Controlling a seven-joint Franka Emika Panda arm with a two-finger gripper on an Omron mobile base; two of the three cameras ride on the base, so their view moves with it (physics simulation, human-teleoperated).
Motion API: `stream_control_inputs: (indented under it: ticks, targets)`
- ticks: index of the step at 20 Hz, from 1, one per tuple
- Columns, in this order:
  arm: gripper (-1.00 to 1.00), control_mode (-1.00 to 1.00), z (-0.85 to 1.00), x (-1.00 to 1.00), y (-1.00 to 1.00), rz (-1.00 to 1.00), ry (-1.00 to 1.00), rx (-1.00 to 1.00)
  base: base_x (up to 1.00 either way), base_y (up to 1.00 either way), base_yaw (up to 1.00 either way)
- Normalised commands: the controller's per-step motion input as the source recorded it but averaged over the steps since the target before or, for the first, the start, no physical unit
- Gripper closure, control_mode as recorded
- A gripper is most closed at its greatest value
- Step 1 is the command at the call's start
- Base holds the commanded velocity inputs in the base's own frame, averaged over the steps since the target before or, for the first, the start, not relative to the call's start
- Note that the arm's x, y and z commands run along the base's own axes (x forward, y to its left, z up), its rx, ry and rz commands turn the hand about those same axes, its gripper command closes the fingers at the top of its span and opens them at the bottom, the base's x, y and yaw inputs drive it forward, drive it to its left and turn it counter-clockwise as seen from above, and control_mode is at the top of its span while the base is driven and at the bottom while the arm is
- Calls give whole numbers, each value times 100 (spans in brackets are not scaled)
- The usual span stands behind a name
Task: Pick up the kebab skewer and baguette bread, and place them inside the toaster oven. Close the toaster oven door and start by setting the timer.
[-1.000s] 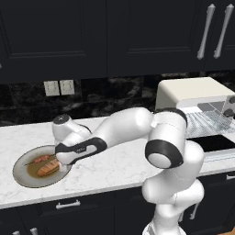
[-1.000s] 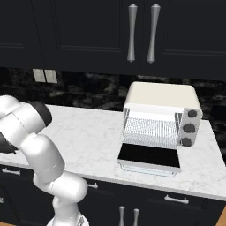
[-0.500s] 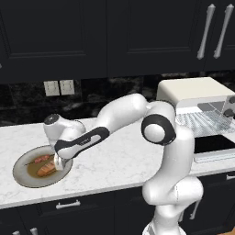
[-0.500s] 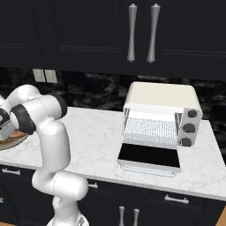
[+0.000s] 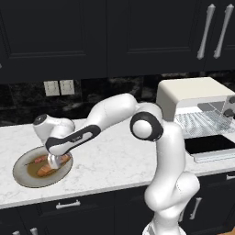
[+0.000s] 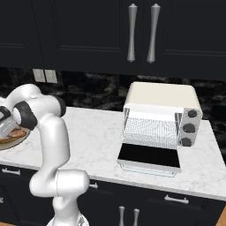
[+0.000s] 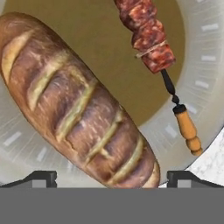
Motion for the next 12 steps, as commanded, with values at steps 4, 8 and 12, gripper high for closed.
stream_control_inputs:
  ticks: [4, 8, 12]
  targets:
    - [-100, -100, -17, 1, -5, 0, 3, 0, 0, 0, 0]
    - [-100, -100, -16, 5, -24, 1, 1, 0, 0, 0, 0]
    - [-100, -100, -14, 27, -28, 5, 0, 0, 0, 0, 0]
